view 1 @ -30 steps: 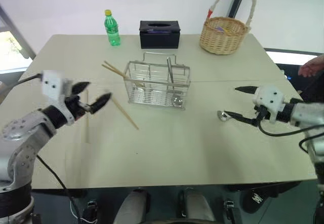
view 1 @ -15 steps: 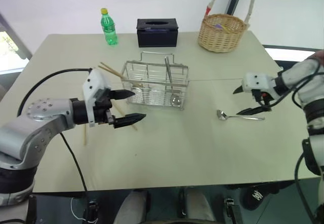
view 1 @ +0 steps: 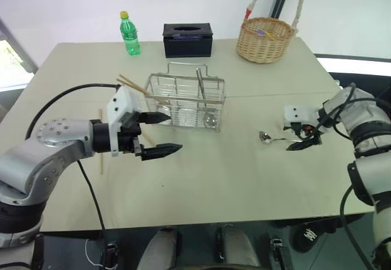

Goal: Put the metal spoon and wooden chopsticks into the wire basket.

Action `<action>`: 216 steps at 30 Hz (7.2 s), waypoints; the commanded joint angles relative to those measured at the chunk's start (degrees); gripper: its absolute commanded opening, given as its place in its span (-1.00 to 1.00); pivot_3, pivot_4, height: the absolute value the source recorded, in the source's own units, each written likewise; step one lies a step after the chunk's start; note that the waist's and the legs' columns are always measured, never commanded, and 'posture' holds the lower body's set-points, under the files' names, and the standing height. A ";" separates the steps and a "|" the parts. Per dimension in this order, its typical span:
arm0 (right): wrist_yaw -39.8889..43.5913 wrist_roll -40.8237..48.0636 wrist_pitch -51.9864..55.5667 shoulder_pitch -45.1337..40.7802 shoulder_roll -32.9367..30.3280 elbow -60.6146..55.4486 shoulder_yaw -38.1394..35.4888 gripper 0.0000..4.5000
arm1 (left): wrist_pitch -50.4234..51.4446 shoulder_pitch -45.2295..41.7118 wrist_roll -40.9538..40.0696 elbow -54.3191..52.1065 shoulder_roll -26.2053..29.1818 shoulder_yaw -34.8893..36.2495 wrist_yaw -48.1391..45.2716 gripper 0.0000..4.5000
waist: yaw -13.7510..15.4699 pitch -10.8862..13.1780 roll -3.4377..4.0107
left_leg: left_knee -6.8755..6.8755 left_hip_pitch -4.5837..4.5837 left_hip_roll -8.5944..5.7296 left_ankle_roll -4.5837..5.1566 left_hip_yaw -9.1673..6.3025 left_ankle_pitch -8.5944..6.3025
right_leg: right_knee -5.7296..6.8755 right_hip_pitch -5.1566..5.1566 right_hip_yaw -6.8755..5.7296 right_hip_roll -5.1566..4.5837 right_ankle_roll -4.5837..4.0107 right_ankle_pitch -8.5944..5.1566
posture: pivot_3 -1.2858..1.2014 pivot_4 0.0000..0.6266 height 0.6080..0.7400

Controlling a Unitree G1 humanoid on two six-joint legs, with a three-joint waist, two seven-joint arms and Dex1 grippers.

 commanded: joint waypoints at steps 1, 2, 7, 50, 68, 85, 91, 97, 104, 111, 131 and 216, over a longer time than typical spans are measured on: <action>1.43 0.88 1.49 -1.47 -0.14 0.00 -1.74 -0.05 | 0.38 -1.05 -1.41 -1.67 0.88 1.71 0.30 1.00 | 0.00 0.00 0.00 | 0.00 0.00 0.00 0.00 0.00 0.00 | 0.00 0.00 0.00 0.00 0.00 0.00 | 0.03 -0.52 -0.19; 1.58 0.92 1.26 -1.41 -0.19 -0.16 -1.82 -0.26 | 0.37 -1.18 -1.37 -1.56 0.90 1.64 0.27 1.00 | 0.01 0.00 0.00 | 0.00 0.00 0.00 0.00 0.00 0.00 | 0.00 0.00 0.00 0.00 0.01 0.01 | 0.03 -0.52 -0.19; 1.88 0.94 1.09 -1.15 -0.28 -0.49 -2.26 -0.99 | -0.10 -2.19 -0.97 -0.66 0.69 1.08 0.41 1.00 | 0.02 0.00 0.00 | 0.00 0.00 0.00 -0.01 -0.01 0.01 | -0.01 0.01 0.00 0.00 0.01 0.01 | 0.03 -0.52 -0.19; -51.36 50.49 45.20 15.23 26.52 -68.83 -23.98 -0.99 | -3.23 -9.85 2.92 8.89 -1.86 5.78 3.42 1.00 | 1.26 -0.13 -0.21 | 0.07 -0.17 -0.20 0.15 -0.10 -0.08 | 0.02 -0.23 -0.02 -0.17 -0.08 0.11 | 0.03 -0.52 -0.19; -50.35 49.87 47.59 18.54 22.14 -75.11 -28.42 0.97 | -1.38 -14.46 -0.22 11.18 -4.50 13.63 14.91 1.00 | 0.55 -0.10 -0.17 | 0.04 -0.09 -0.01 0.03 -0.24 0.00 | 0.11 -0.26 -0.01 0.11 -0.11 0.11 | 0.03 -0.52 -0.19; -26.28 78.00 65.31 28.73 -2.63 -96.84 -39.68 0.97 | 8.65 -29.69 22.12 56.21 -5.10 12.63 49.52 1.00 | 0.79 -0.21 -0.63 | 0.05 0.02 -0.05 0.12 -0.28 -0.06 | 0.07 -0.13 0.02 0.09 -0.05 0.12 | 0.03 -0.52 -0.19; -30.18 80.87 66.03 31.65 -1.40 -99.97 -39.80 0.97 | 9.74 -33.29 25.84 65.36 -9.31 8.22 46.13 1.00 | 1.89 -0.24 -0.73 | 0.08 -0.12 -0.08 0.09 -0.29 -0.06 | 0.04 -0.22 -0.02 -0.03 -0.02 0.14 | 0.03 -0.52 -0.19; -34.44 84.37 67.10 34.38 -0.65 -102.86 -40.05 0.97 | 10.84 -34.92 28.47 74.03 -12.25 5.73 42.24 1.00 | 1.64 -0.24 -0.74 | 0.05 -0.14 -0.09 0.09 -0.26 -0.07 | 0.00 -0.25 -0.03 -0.18 -0.02 0.14 | 0.03 -0.52 -0.19; -34.26 85.66 66.40 38.75 -2.24 -105.10 -41.15 0.97 | 11.22 -35.01 31.55 80.45 -14.62 4.37 40.05 1.00 | 1.72 -0.27 -0.72 | 0.05 -0.12 -0.09 0.09 -0.23 -0.07 | 0.02 -0.25 -0.04 -0.21 -0.01 0.14 | 0.03 -0.52 -0.19; -33.60 85.63 65.23 40.41 -3.57 -104.61 -42.22 1.00 | 9.96 -36.99 32.83 83.30 -15.80 6.11 40.14 -0.28 | 2.05 -0.35 -0.63 | 0.05 -0.06 -0.12 0.10 -0.23 -0.07 | 0.01 -0.17 -0.07 -0.25 0.00 0.14 | 0.03 -0.52 -0.19; -34.57 83.94 63.72 43.84 -5.04 -103.68 -42.65 1.00 | -35.85 -44.61 33.08 69.07 -14.92 14.83 47.25 -0.99 | 3.34 -0.26 -0.89 | 0.08 -0.21 -0.17 0.06 -0.22 -0.06 | -0.07 -0.25 -0.07 -0.38 0.02 0.16 | 0.03 -0.52 -0.19; -44.16 80.69 59.98 45.07 1.01 -102.23 -39.82 1.00 | 22.93 -42.42 30.25 44.75 -29.84 26.67 74.71 0.98 | 1.87 -0.33 -0.69 | 0.16 -0.03 -0.19 0.18 -0.27 -0.08 | -0.02 -0.05 -0.09 -0.10 0.18 0.21 | 0.03 -0.52 -0.19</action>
